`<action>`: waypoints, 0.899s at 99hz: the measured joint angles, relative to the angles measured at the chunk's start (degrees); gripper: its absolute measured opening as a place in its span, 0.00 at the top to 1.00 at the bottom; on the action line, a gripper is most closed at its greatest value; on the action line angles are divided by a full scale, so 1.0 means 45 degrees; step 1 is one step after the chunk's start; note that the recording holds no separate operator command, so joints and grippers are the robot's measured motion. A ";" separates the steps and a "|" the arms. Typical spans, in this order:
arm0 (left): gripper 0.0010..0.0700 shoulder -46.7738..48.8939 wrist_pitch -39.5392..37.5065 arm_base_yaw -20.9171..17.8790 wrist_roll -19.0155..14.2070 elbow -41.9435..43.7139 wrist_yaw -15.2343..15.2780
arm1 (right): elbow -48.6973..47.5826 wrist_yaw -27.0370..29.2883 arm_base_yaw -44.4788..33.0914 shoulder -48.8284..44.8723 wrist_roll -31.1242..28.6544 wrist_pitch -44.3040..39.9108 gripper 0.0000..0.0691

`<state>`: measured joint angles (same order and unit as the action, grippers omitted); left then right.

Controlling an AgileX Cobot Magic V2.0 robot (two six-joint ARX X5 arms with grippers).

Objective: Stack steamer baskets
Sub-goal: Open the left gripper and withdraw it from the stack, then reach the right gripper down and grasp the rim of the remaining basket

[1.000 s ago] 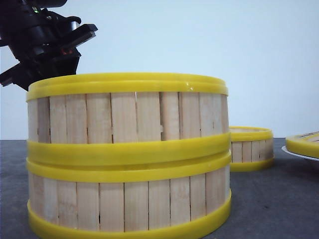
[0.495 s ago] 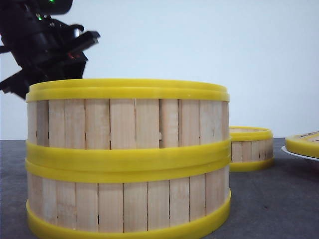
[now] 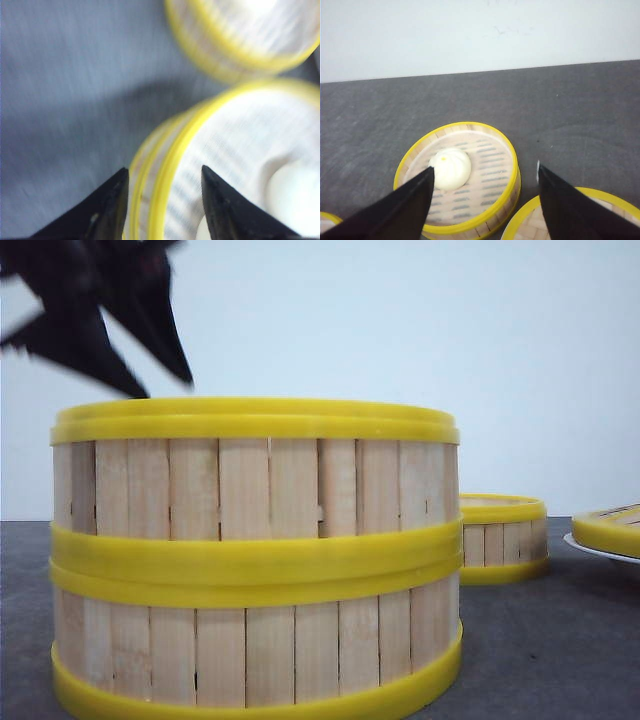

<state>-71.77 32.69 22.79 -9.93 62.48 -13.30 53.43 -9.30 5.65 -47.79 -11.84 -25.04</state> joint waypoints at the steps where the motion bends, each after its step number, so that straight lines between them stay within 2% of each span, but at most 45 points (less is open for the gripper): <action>1: 0.62 0.0136 -0.0063 -0.0024 0.0000 0.0000 0.0029 | 0.0000 -0.0005 0.0000 -0.0039 0.0000 0.0000 0.41; 8: 0.62 0.1122 -0.0403 -0.0146 0.0000 0.0000 0.0272 | 0.0015 -0.0029 0.0005 -0.0408 0.0005 0.0005 0.41; 23: 0.62 0.3157 -0.0559 -0.0165 -0.0024 0.0000 0.0364 | 0.0476 -0.0034 0.0005 -0.1744 0.0005 0.0000 0.41; 46: 0.62 0.5391 -0.0379 -0.0136 -0.0034 -0.0146 0.0646 | 0.1855 -0.0034 0.0005 -0.4896 0.0000 -0.0005 0.41; 58: 0.62 0.6572 -0.0398 -0.0121 -0.0155 -0.1316 0.0646 | 0.2788 -0.0034 0.0005 -0.6751 0.0000 -0.0044 0.41; 76: 0.62 0.8704 0.0015 -0.0117 -0.0763 -0.3589 0.0636 | 0.4036 -0.0024 0.0010 -0.9029 0.0005 -0.0053 0.41; 89: 0.62 1.0054 0.0889 -0.0117 -0.1049 -0.4056 0.0636 | 0.4590 0.0078 0.0005 -1.0443 0.0005 -0.0083 0.41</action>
<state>-26.52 36.69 22.26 -14.66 44.23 -10.44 74.08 -8.95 5.67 -94.78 -11.81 -25.41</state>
